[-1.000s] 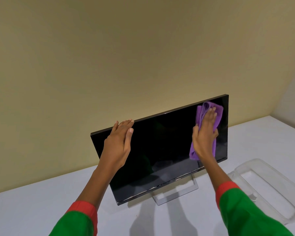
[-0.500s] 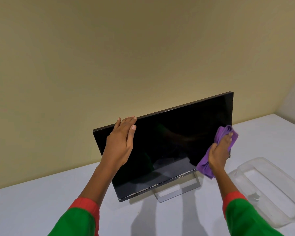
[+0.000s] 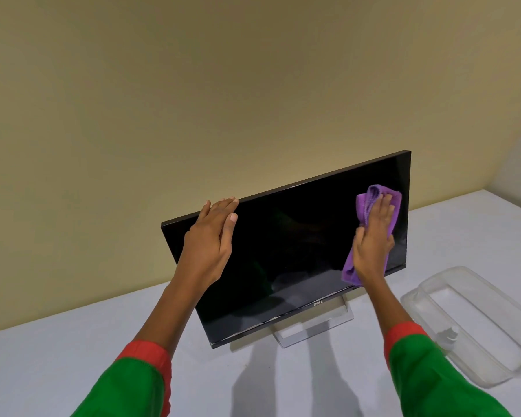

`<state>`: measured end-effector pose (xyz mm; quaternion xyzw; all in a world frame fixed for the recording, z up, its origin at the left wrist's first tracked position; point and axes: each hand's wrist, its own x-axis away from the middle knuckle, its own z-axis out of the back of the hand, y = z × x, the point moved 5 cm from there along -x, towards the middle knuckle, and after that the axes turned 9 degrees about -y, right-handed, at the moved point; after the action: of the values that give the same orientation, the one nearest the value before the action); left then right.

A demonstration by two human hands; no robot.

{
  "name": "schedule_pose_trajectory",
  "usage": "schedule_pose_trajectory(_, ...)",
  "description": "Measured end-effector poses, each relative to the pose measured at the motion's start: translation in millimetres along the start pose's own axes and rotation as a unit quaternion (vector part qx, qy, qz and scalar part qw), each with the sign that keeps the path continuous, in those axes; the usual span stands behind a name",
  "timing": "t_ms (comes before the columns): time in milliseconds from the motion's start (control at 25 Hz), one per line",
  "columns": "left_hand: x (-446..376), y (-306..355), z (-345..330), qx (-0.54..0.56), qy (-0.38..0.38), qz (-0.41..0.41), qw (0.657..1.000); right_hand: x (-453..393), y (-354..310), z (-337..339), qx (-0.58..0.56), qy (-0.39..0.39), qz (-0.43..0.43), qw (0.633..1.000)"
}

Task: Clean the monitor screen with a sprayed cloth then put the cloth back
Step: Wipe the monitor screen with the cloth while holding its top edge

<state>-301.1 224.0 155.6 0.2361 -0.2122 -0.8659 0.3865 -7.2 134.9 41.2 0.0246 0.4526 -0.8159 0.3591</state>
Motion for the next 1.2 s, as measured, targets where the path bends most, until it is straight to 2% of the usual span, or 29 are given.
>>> schedule_pose_trajectory(120,1,1,0,0.000,0.000,-0.005,1.000,-4,33,1,-0.023,-0.004,-0.083,0.996)
schedule_pose_trajectory(240,1,0,0,0.002,0.007,-0.007,1.000,19,42,-11,-0.039,-0.009,-0.110,0.993)
schedule_pose_trajectory(360,0,-1,-1,0.004,0.009,-0.007,1.000,61,24,-31,-0.037,-0.034,-0.027,0.998)
schedule_pose_trajectory(440,-1,-1,-1,-0.001,0.008,-0.007,1.000,88,-2,-46,0.020,-0.073,0.053,0.996)
schedule_pose_trajectory(520,-1,-2,-1,-0.004,0.007,-0.007,1.000,98,-30,-54,0.088,-0.079,0.125,0.985)
schedule_pose_trajectory(640,-1,-2,0,-0.010,0.004,-0.008,1.000,71,-52,-45,0.094,-0.067,0.152,0.982)
schedule_pose_trajectory(800,0,-2,0,-0.020,-0.004,-0.013,1.000,31,-22,-17,0.061,-0.018,0.094,0.994)
schedule_pose_trajectory(920,0,-2,0,-0.015,-0.001,-0.014,1.000,19,30,-7,-0.029,-0.009,-0.046,0.998)
schedule_pose_trajectory(1000,1,-2,-1,-0.012,0.002,-0.015,1.000,31,57,-10,-0.049,-0.034,-0.114,0.992)
schedule_pose_trajectory(1080,1,-2,-1,-0.013,0.006,-0.017,1.000,53,54,-19,-0.049,-0.062,-0.081,0.994)
schedule_pose_trajectory(1200,-1,-3,-1,-0.013,0.008,-0.014,1.000,76,13,-36,0.005,-0.086,0.032,0.996)
